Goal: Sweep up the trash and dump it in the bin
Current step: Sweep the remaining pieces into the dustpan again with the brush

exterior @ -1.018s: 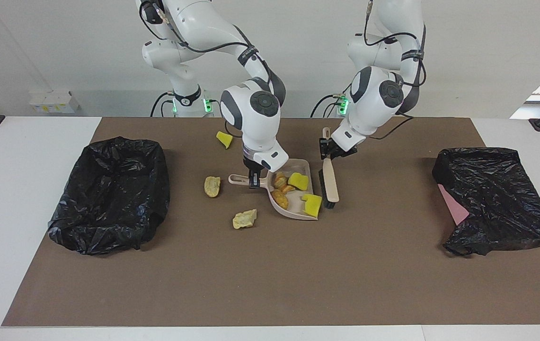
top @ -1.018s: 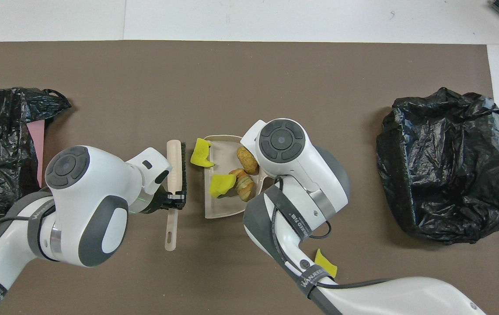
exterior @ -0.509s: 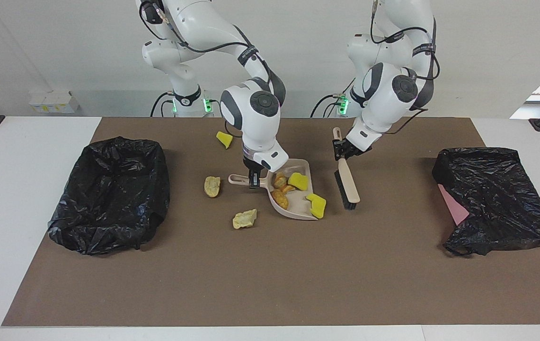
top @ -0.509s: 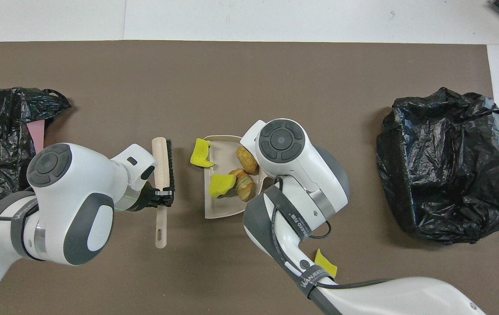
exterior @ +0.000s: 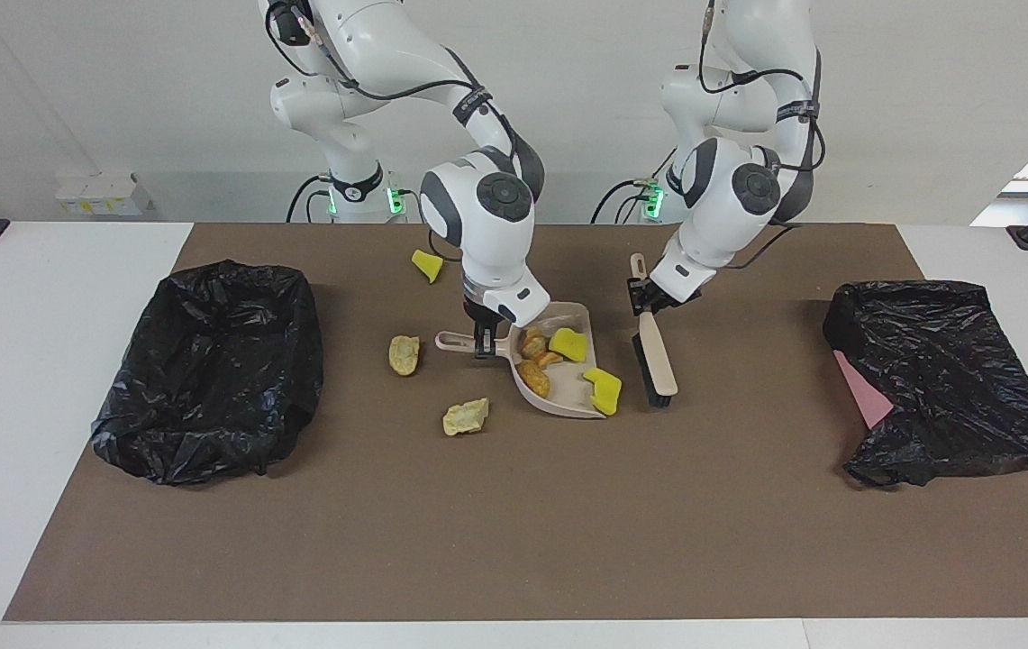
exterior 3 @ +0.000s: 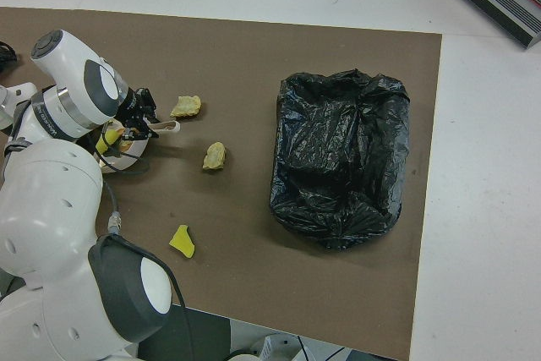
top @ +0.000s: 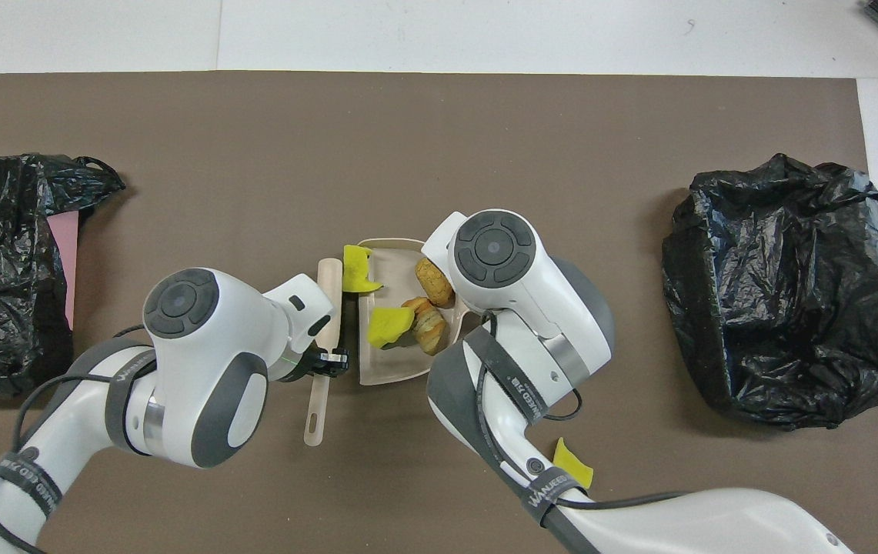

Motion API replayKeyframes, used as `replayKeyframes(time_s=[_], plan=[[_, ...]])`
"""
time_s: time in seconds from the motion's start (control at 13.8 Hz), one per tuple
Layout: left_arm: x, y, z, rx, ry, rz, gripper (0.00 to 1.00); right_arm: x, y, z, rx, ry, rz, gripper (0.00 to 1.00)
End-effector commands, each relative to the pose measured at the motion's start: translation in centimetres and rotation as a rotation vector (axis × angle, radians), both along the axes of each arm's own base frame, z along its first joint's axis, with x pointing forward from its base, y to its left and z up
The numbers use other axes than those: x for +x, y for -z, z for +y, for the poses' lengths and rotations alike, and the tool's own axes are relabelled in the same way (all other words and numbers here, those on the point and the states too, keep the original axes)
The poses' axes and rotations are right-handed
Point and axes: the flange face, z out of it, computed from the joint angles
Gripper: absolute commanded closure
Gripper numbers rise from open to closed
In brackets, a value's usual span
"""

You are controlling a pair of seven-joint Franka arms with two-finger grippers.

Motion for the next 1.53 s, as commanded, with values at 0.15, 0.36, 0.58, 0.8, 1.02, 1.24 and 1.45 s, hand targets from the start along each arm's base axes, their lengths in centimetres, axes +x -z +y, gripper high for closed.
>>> replayKeyframes(time_s=[0.15,0.36,0.58,0.8,1.02,1.24,1.45], plan=[[-0.5,-0.9,-1.1,-0.025,0.026,-0.023,1.0,-0.3,-0.8,-0.5,0.006,-0.01,-0.012,1.0],[1.2,-0.7,1.8,-0.022,-0.008,-0.021,1.0,-0.4,-0.8,-0.4,0.002,-0.021,-0.006,1.0],[1.9,-1.3,3.5,-0.013,-0.053,-0.025,1.0,-0.1,-0.9,-0.8,0.005,-0.017,-0.009,1.0],[1.6,-1.8,3.6,0.087,-0.086,-0.06,1.0,-0.1,-1.0,-0.8,0.005,-0.018,-0.01,1.0],[0.9,-1.7,3.3,0.121,-0.099,-0.068,1.0,-0.2,-1.0,-0.5,0.005,-0.021,-0.011,1.0],[-1.4,-1.3,2.7,0.124,-0.07,-0.061,1.0,-0.2,-1.0,-0.6,0.005,-0.02,-0.009,1.0],[-4.2,-1.0,1.1,0.134,-0.052,-0.048,1.0,-0.1,-1.1,-0.6,0.007,-0.018,-0.013,1.0]])
